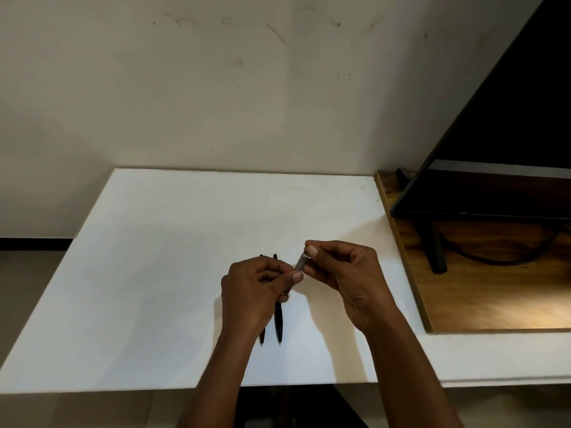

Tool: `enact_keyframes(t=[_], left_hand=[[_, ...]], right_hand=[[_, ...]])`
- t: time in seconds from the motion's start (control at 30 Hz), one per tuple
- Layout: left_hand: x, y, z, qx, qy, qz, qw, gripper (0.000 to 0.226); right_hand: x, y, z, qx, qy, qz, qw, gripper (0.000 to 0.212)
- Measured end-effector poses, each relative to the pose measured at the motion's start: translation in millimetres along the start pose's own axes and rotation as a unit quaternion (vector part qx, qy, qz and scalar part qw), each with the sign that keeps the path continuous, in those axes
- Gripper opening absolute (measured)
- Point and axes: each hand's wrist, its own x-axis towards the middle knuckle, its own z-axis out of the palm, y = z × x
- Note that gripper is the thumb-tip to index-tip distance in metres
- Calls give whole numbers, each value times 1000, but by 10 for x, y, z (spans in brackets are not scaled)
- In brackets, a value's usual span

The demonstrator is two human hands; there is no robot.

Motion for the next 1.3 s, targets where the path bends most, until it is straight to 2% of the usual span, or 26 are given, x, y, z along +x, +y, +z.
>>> enact_keyframes(t=[0.23,0.47,0.53,0.63,0.73,0.9,1.1,1.3], left_hand=[[-21,16,17,-41,8,-27,999,12],[-7,-3,-3,-45,-2,-46,998,10],[-5,0,11,-32,-8,-36,999,12],[1,-14,16,13,40,-14,999,25],[42,-57,-60,51,103,1,993,29],[86,-94,-142,84,177,-1,981,26],[86,-107,-147,110,181,-24,977,13],[41,-103,-224,118,166,-17,979,12]], right_hand=[[-46,112,146,-19,17,-8,1000,17],[-51,125,182,-48,-5,14,999,22],[-38,141,183,-60,20,12,998,21],[-4,176,158,-76,82,15,994,26],[31,202,111,-127,128,10,984,23],[58,308,108,-258,145,15,955,16],[33,371,186,-392,165,13,905,12],[-34,393,250,-415,194,-22,889,13]])
